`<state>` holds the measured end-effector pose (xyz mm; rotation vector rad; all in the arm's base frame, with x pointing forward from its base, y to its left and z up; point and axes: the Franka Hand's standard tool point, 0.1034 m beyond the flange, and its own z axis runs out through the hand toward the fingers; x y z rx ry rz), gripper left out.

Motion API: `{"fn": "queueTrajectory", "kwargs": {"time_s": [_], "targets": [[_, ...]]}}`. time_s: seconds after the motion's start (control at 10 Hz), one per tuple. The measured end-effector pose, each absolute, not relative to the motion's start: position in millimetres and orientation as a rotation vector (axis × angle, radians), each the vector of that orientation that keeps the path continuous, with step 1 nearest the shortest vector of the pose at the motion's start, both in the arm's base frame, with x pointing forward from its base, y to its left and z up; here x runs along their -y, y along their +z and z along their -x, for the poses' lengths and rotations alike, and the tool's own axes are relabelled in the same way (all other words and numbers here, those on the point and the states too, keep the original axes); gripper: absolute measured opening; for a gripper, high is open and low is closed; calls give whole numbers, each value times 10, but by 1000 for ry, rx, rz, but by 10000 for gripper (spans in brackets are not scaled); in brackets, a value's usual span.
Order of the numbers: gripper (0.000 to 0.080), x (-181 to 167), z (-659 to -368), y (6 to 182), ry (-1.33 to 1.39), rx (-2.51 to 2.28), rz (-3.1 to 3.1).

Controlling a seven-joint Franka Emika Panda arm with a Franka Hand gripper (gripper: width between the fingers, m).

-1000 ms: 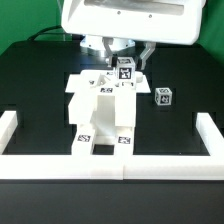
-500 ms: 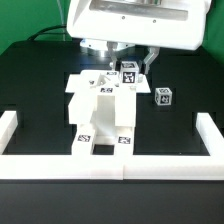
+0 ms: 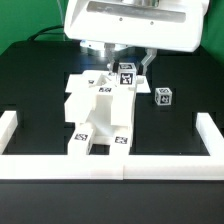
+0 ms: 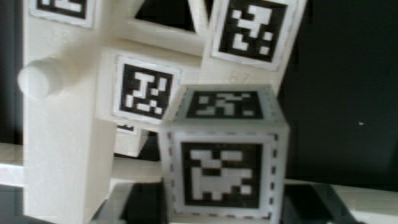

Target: Assemble chair

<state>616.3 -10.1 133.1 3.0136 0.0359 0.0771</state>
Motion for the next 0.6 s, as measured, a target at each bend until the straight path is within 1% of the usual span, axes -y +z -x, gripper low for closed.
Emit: {"fn": "queueTrajectory", "kwargs": {"time_s": [0.1,0.6], "targets": [[287,102,-6166,1305,73,-35,-3010],[287,123,-6211,1306,83,-32,-3003]]}}
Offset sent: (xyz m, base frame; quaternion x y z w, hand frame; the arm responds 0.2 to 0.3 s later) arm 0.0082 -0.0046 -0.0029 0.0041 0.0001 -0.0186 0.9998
